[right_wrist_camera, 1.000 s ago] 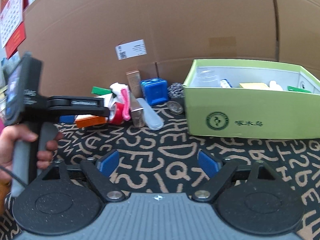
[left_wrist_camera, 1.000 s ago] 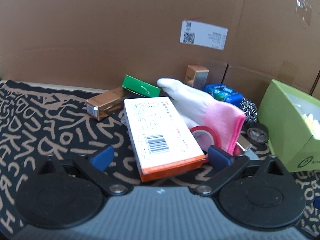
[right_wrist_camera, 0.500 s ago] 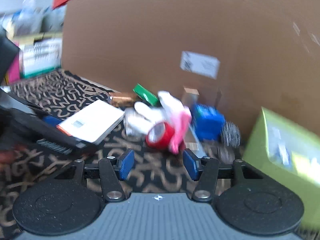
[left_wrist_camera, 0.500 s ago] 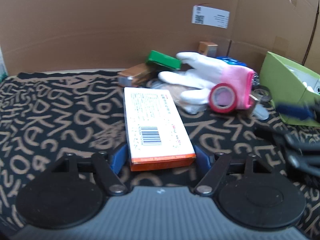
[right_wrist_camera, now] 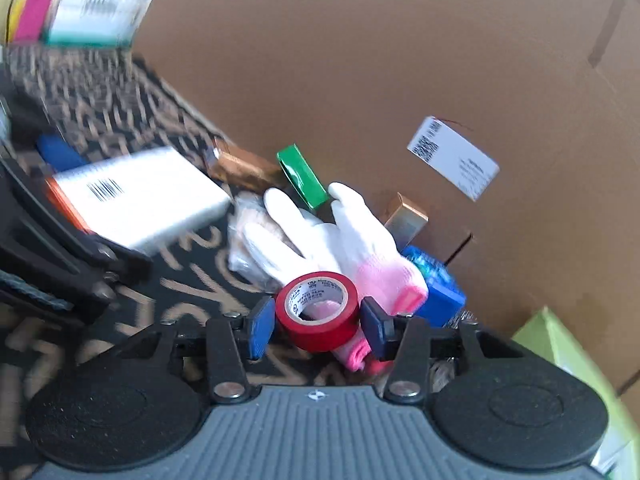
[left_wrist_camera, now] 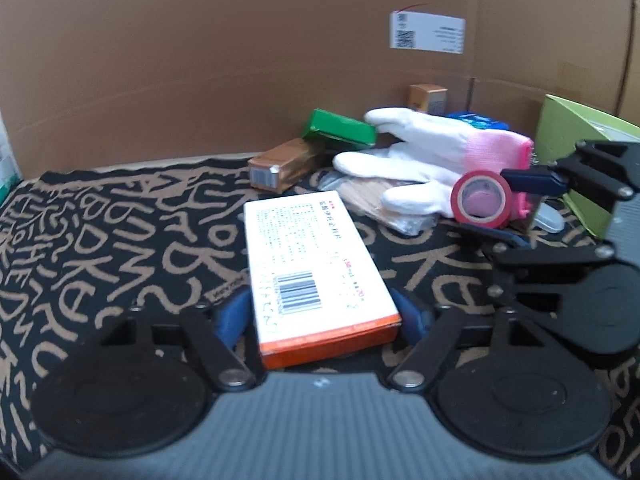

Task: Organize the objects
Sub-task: 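Grasp the white box with orange edge with the left tool while the right tool grasps the red tape roll, then carry the white box and red tape roll over the shoebox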

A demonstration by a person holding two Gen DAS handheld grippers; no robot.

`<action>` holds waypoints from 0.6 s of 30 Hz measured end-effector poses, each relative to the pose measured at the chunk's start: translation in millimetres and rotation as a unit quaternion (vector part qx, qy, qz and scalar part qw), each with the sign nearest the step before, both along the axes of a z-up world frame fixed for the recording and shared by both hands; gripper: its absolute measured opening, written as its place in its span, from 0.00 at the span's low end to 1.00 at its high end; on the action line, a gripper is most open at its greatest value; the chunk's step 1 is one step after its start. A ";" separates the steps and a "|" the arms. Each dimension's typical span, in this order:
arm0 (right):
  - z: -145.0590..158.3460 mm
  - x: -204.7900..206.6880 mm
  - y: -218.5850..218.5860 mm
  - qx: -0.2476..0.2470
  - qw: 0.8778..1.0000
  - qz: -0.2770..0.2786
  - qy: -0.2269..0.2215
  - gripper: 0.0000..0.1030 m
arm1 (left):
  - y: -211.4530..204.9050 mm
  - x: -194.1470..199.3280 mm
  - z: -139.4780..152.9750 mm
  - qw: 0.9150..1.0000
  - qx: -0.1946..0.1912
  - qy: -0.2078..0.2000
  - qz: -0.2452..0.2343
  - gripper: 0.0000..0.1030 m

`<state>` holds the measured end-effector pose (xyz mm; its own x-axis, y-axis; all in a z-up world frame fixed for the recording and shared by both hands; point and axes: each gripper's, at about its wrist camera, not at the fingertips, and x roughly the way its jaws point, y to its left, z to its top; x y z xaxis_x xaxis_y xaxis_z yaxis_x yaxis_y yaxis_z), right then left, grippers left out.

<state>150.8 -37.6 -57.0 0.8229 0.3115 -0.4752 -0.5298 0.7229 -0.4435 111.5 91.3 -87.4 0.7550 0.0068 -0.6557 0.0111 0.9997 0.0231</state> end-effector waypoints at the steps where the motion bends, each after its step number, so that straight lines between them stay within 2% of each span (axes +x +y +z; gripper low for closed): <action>1: 6.2 -3.0 -6.9 0.028 0.999 -0.004 0.025 0.50 | -0.4 -1.3 1.0 1.000 0.001 0.002 -0.008 0.71; 2: 12.6 -5.7 -15.7 0.060 0.997 -0.010 0.057 0.50 | -1.5 -4.0 1.9 1.000 0.001 0.006 -0.017 0.71; 5: 23.6 -17.6 -50.8 0.152 0.975 -0.035 0.159 0.50 | -7.4 -19.0 2.7 0.998 -0.003 0.014 -0.061 0.71; 8: 21.5 -38.8 -81.8 0.198 0.956 -0.050 0.209 0.50 | -13.6 -33.1 3.0 0.995 -0.006 0.019 -0.101 0.71; 10: 15.7 -53.9 -94.0 0.214 0.950 -0.061 0.220 0.50 | -15.3 -33.2 3.5 0.995 0.002 0.018 -0.095 0.75; 11: 13.5 -60.1 -97.2 0.219 0.949 -0.066 0.215 0.54 | -15.9 -30.4 4.0 0.996 0.008 0.017 -0.083 0.77; 13: 11.0 -69.9 -100.1 0.218 0.951 -0.075 0.205 0.57 | -16.4 -23.9 5.4 0.998 0.021 0.013 -0.057 0.84; 18: 10.0 -70.0 -101.2 0.215 0.955 -0.078 0.188 0.57 | -23.0 -10.6 6.3 0.998 0.036 0.008 -0.044 0.86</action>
